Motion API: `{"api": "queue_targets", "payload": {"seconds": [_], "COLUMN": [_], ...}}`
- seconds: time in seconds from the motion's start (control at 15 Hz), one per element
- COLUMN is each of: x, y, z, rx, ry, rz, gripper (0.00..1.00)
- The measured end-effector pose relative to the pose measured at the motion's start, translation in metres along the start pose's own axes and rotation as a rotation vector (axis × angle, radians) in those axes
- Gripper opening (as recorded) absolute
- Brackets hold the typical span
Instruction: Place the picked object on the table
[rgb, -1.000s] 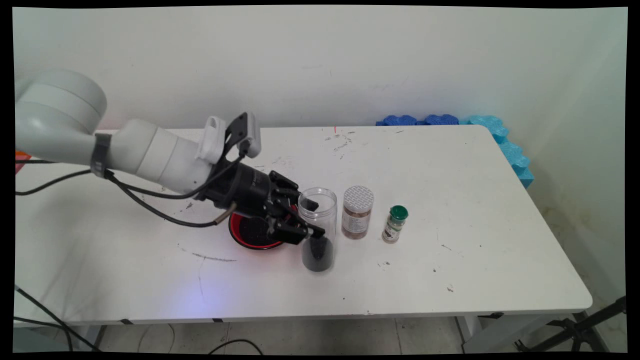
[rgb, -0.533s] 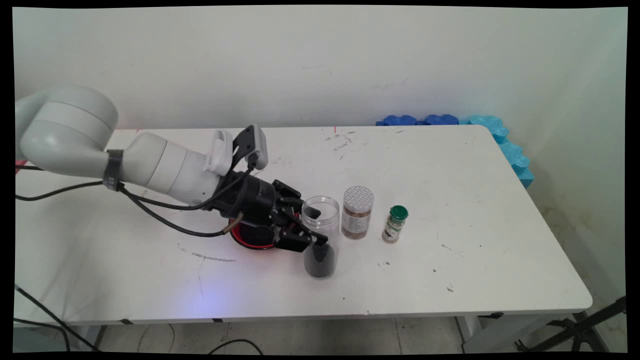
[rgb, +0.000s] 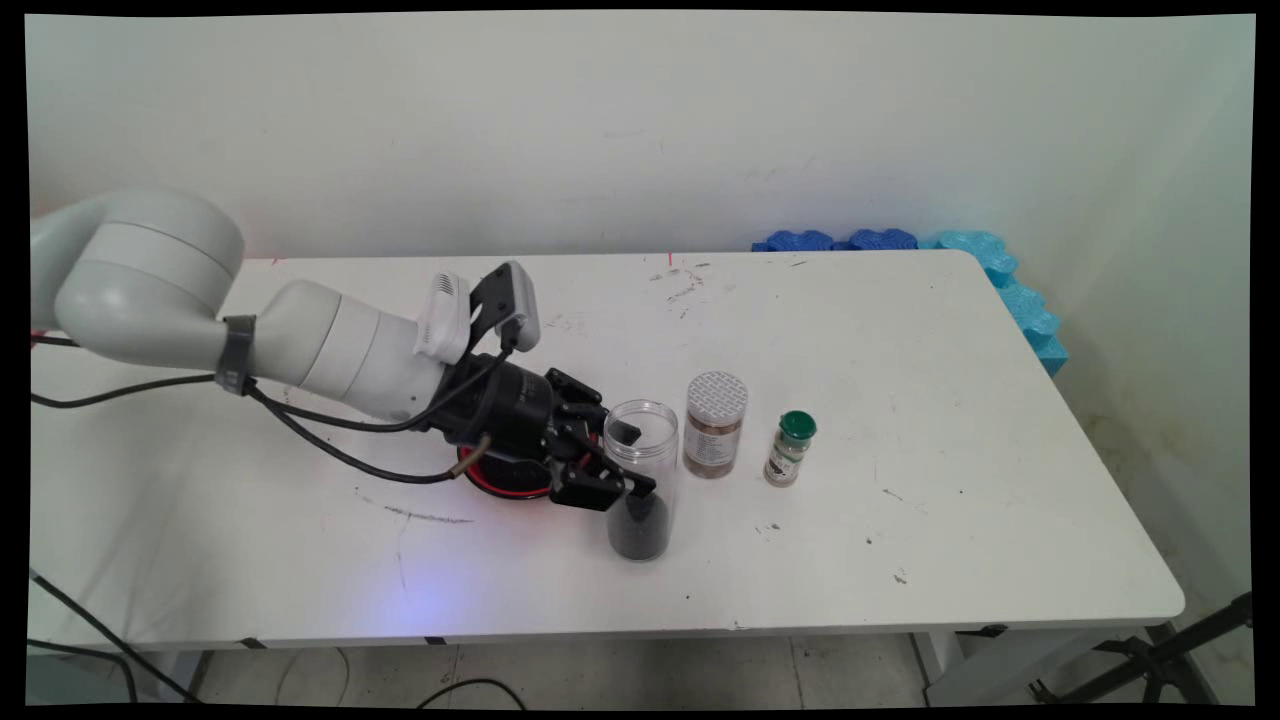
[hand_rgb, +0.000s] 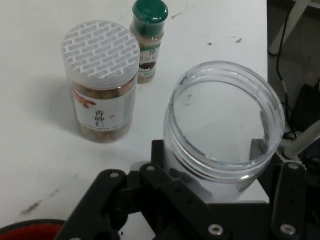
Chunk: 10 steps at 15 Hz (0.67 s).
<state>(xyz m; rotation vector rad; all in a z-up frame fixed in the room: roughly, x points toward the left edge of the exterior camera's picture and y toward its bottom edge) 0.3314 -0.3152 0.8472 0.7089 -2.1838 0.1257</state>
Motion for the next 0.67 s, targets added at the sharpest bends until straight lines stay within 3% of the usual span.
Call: {"api": "queue_targets", "payload": {"seconds": [0.53,0.6,0.67], "x": [-0.0021,-0.0023,-0.0023], "y": [0.0002,0.0003,0.0003], "z": [0.0037,0.0041,0.0044], "rx": [0.004,0.004,0.004], "ry": [0.004,0.005,0.007], "rz": [-0.003,-0.002,-0.002], "gripper": [0.0,1.0,1.0]}}
